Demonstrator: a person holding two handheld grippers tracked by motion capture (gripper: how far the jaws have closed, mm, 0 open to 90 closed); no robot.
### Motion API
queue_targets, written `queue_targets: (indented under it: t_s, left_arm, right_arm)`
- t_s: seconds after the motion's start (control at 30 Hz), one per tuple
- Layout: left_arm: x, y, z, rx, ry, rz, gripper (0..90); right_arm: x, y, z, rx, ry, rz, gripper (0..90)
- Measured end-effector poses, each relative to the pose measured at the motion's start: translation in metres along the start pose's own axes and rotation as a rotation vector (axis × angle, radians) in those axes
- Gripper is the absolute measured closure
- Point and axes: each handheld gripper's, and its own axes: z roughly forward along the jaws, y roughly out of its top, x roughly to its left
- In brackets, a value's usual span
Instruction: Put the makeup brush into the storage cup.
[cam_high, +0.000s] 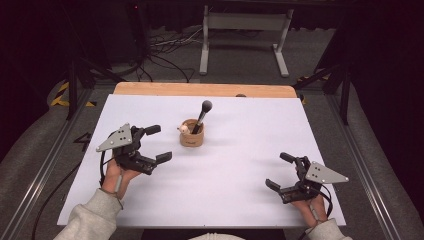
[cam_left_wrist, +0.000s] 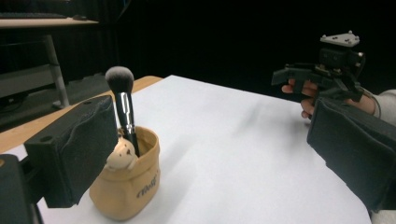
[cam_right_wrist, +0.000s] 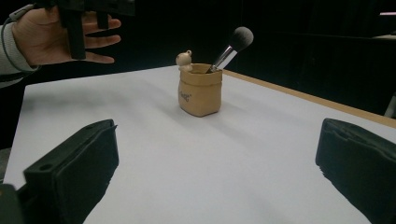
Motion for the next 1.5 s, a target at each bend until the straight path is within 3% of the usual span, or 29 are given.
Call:
queue_targets:
  t_s: [0.13, 0.27, 0.63, 0.8, 1.07, 1.2, 1.5]
  left_arm:
    - [-0.004, -0.008, -0.006, 0.004, 0.005, -0.003, 2.1]
    - [-0.009, -0.019, -0.010, -0.003, 0.037, 0.041, 1.0]
    - [-0.010, -0.041, -0.019, 0.001, 0.037, -0.012, 1.0]
    - [-0.011, -0.061, -0.018, 0.006, 0.043, -0.048, 0.9]
    - [-0.019, -0.070, -0.022, 0.007, 0.065, -0.019, 1.0]
    - [-0.021, -0.077, -0.021, 0.006, 0.077, -0.050, 1.0]
    - [-0.027, -0.082, -0.020, 0.033, 0.074, -0.034, 0.9]
  right_arm:
    - [-0.001, 0.000, 0.000, 0.001, 0.002, -0.001, 0.0]
    - [-0.002, -0.001, 0.001, 0.002, 0.005, 0.001, 0.0]
    - [-0.003, -0.003, 0.002, 0.009, 0.016, -0.007, 0.0]
    - [-0.003, -0.004, 0.002, 0.008, 0.020, -0.010, 0.0]
    - [-0.002, -0.005, 0.002, 0.004, 0.029, -0.012, 0.0]
    - [-0.002, -0.007, 0.003, 0.012, 0.036, -0.013, 0.0]
    - [-0.001, -0.012, 0.006, 0.029, 0.045, -0.013, 0.0]
